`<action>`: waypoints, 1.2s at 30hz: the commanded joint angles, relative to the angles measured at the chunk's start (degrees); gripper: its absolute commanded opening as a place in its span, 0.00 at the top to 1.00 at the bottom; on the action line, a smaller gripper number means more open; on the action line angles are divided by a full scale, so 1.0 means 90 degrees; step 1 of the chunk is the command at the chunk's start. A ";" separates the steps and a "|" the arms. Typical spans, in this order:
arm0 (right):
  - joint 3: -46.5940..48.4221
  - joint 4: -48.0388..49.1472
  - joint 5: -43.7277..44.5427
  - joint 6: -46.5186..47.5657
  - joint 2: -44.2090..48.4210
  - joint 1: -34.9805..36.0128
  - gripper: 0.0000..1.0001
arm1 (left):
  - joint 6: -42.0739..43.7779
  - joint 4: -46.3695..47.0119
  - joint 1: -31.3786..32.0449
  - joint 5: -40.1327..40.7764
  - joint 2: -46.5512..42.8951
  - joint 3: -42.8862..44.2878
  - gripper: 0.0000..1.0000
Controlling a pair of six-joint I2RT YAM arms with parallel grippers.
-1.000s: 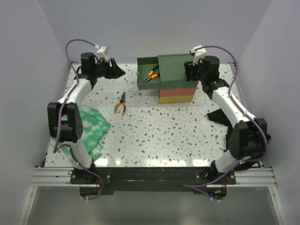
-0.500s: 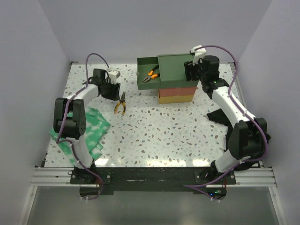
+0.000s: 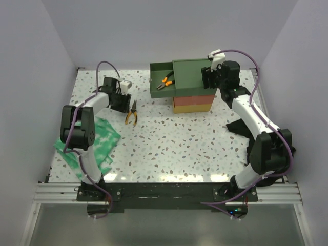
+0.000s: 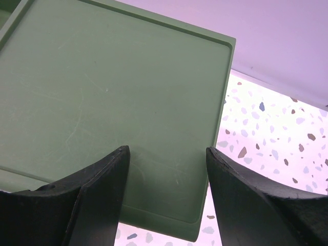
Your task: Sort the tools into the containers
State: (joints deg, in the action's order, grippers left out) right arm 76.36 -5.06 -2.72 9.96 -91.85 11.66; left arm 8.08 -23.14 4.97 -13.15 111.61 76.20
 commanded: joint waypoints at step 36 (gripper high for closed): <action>-0.0467 -0.1772 0.0009 0.0251 -0.0429 -0.0007 0.34 | -0.3248 0.3527 -0.0856 -0.3244 -0.1131 0.0488 1.00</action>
State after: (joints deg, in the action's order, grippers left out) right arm 76.44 -5.15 -2.74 10.09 -91.88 11.66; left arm -7.42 -18.20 -1.37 -25.96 109.01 77.06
